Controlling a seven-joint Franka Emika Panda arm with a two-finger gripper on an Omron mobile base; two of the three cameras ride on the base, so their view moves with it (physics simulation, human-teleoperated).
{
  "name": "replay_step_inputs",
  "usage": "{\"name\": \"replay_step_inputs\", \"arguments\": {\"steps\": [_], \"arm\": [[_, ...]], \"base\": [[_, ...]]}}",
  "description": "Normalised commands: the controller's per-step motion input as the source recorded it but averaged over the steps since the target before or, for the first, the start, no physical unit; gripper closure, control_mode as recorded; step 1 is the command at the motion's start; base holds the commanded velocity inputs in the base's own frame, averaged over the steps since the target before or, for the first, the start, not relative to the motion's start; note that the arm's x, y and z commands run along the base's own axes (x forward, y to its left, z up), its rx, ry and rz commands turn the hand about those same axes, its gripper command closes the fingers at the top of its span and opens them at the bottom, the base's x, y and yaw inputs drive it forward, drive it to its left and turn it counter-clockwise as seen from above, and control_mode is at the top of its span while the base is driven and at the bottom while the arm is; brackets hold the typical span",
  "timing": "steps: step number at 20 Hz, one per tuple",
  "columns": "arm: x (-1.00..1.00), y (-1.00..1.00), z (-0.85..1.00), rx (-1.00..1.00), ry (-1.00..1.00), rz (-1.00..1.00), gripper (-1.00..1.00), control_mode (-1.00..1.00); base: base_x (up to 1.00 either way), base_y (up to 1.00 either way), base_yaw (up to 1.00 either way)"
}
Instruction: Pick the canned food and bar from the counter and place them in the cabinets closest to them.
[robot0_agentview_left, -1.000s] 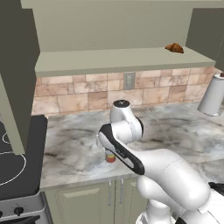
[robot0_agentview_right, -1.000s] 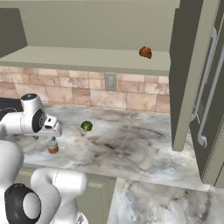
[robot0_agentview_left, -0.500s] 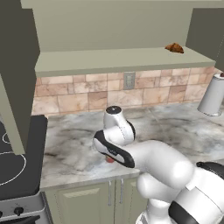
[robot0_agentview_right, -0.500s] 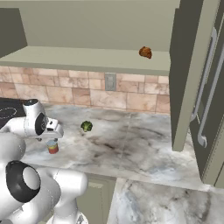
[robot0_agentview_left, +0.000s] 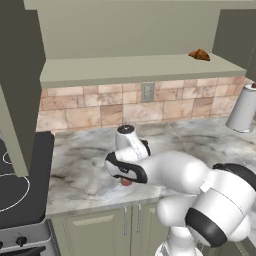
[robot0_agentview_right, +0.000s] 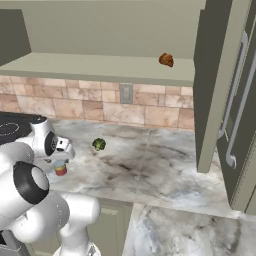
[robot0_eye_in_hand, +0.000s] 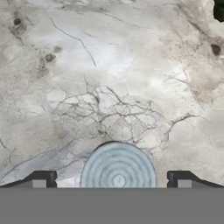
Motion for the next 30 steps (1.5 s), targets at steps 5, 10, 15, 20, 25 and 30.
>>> {"name": "replay_step_inputs", "arguments": {"steps": [5, 10, 15, 20, 25, 30], "arm": [[0.07, 0.0, -0.33, 0.0, 0.01, 0.0, -1.0, -1.0], [0.03, 0.0, -0.35, 0.0, 0.0, 0.0, 1.0, -1.0], [0.0, 0.0, 0.02, 0.0, 0.0, 0.0, 1.0, -1.0], [0.0, 0.0, 0.6, 0.0, -0.01, -0.04, 1.0, -1.0], [-0.07, -0.12, 0.8, 0.0, 0.0, -0.05, 1.0, -1.0], [-0.2, -0.25, 0.75, 0.0, 0.0, -0.05, 1.0, -1.0]], "base": [[0.0, 0.0, 0.0], [0.0, 0.0, 0.0], [0.0, 0.0, 0.0], [0.0, 0.0, 0.0], [0.0, 0.0, 0.0], [0.0, 0.0, 0.0]]}}
